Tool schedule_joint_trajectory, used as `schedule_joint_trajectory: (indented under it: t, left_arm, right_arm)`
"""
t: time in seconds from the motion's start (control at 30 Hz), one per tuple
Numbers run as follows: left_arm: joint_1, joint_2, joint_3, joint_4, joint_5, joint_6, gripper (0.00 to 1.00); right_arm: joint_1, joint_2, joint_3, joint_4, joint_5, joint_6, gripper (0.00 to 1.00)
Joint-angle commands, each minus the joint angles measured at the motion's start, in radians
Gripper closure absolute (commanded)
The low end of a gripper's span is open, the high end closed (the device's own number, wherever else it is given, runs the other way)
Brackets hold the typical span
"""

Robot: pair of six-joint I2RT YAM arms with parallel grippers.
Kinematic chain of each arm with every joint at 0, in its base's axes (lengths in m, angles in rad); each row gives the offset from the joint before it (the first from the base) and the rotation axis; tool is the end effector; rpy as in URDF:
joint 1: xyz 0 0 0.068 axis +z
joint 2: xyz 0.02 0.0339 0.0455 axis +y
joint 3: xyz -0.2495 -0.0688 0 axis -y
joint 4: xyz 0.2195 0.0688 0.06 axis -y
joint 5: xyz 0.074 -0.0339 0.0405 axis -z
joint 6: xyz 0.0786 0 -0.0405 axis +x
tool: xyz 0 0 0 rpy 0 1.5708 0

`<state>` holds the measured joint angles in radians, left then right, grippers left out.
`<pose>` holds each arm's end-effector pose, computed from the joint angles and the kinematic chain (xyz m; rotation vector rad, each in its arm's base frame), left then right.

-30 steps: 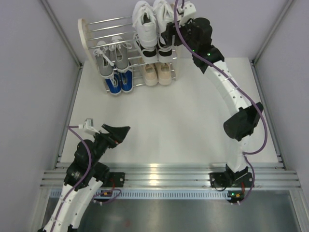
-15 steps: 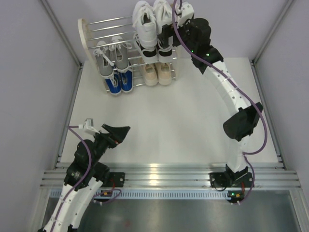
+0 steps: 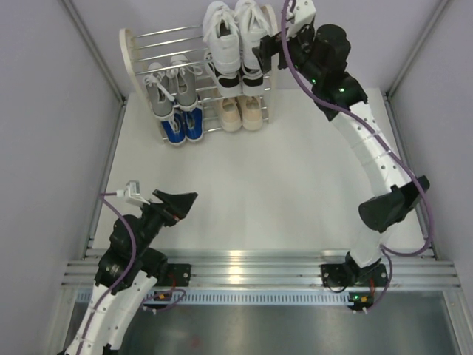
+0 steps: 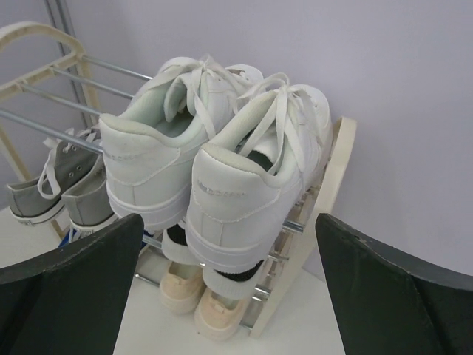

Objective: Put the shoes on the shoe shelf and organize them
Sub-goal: Adjust the shoe at the shoe shelf, then reset both arms

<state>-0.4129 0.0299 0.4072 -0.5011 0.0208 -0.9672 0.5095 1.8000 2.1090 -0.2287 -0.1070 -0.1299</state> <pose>0.0946 -0.0432 0.2388 -0.4787 1.7436 -1.0311 0.3619 0.2118 0.4926 -0.5542 1.3970 0.3857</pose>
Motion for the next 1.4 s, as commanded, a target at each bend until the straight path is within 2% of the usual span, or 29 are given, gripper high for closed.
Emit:
schedule_joint_trajectory:
  t: [0.0,0.2,0.27,0.5,0.63,0.8,1.1,1.23,1.37]
  left_arm:
    - [-0.001,-0.004,0.061,0.01,-0.001,0.025,0.02]
    - [-0.001,0.027,0.149,0.01,-0.043,0.114,0.02]
    - [-0.001,0.067,0.191,0.009,-0.061,0.187,0.02]
    - [-0.001,0.27,0.424,-0.027,-0.172,0.467,0.02]
    - [-0.001,0.333,0.534,-0.063,-0.281,0.652,0.02]
    - [-0.001,0.346,0.602,-0.106,-0.389,0.788,0.02]
    - [-0.001,0.246,0.565,-0.136,-0.538,0.932,0.02]
    - [-0.001,0.225,0.553,-0.146,-0.535,0.946,0.02]
    - [0.0,0.2,0.533,-0.148,-0.513,0.929,0.02]
  right_arm:
    - [0.006,-0.135,-0.03,-0.001,-0.011,-0.048,0.01]
    - [-0.012,-0.316,-0.151,-0.098,-0.005,-0.106,0.0]
    - [-0.02,-0.382,-0.256,-0.116,0.062,-0.103,0.01]
    - [-0.224,-0.773,-0.697,-0.213,-0.025,-0.085,0.01]
    - [-0.302,-0.939,-0.894,-0.264,0.015,-0.083,0.0]
    - [-0.388,-1.1,-1.107,-0.267,0.07,-0.051,0.0]
    - [-0.554,-1.24,-1.267,-0.251,0.044,-0.044,0.01]
    - [-0.592,-1.262,-1.322,-0.218,0.101,0.013,0.01]
    - [-0.62,-1.275,-1.359,-0.189,0.223,0.099,0.01]
